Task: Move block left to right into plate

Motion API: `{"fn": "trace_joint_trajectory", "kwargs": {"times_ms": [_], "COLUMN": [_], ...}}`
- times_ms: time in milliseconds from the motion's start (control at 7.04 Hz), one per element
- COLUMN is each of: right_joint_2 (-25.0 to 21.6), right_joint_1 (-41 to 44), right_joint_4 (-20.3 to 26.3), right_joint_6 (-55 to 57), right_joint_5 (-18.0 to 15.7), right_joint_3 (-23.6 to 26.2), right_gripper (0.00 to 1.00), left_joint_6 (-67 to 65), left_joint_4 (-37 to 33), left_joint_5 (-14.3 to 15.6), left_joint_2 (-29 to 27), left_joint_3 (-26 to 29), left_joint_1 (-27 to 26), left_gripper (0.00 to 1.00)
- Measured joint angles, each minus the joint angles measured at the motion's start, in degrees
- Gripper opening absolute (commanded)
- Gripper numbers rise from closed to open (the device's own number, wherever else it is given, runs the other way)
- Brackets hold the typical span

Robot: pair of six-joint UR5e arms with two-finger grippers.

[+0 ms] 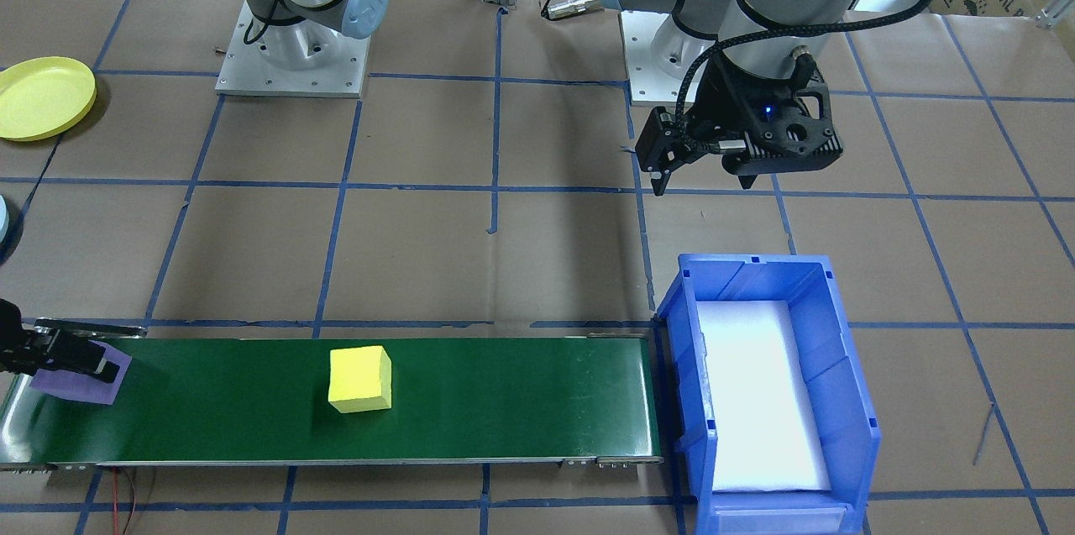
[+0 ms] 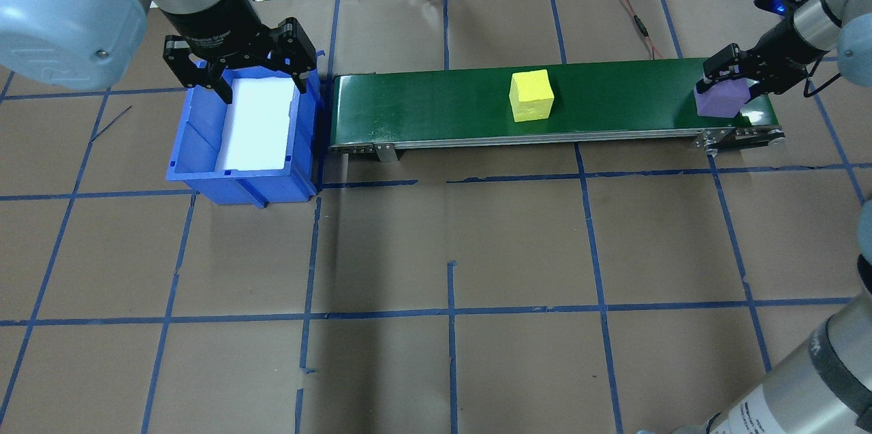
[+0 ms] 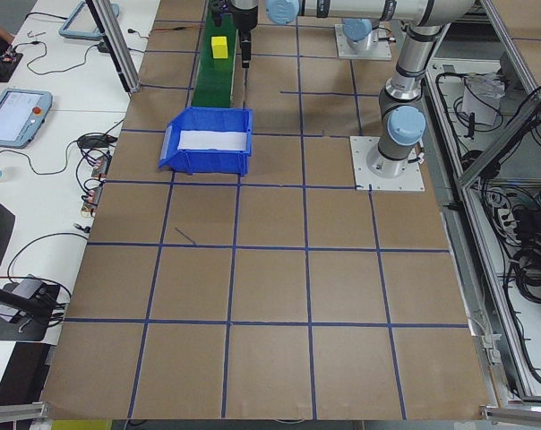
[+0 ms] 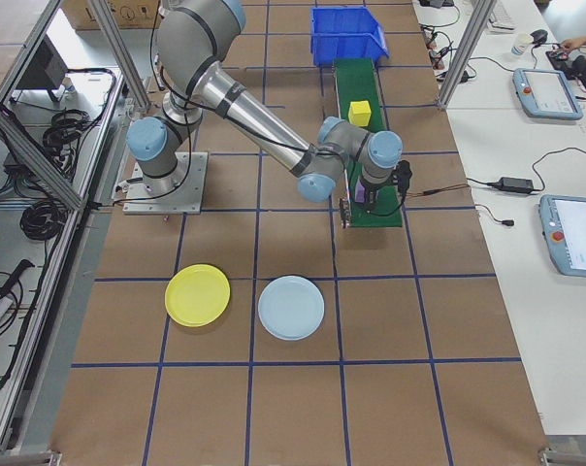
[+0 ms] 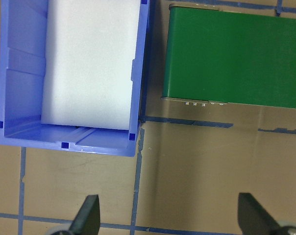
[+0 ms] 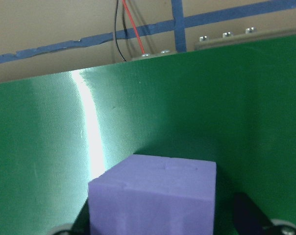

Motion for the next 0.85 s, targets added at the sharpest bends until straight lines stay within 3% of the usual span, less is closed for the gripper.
{"fn": "trace_joint_trajectory", "kwargs": {"times_ms": [284,568,852], "right_joint_2": [-0.6,-3.5,-5.7], "right_joint_1": [0.0,-1.3,-8.9], "right_joint_4": [-0.2,-0.4,0.1], "right_joint_6": [-0.1,-2.5,-12.1], "right_joint_5": [-4.8,-12.4,-14.5], "right_joint_3": [-0.1,0.4,0.9], "right_gripper": [0.34,0.33,0.33], "left_joint_6": [-0.2,-0.8,-1.0], "left_joint_4": [-2.2,-7.5,-8.1], "left_joint_5": [0.2,-0.3,-0.7], "left_joint_2": [0.0,0.0,0.0], "left_joint_3": [-0.5,-0.6,-0.5], "left_joint_1": [0.3,2.0,3.6], "left_gripper": [1.00,1.00,1.00]}}
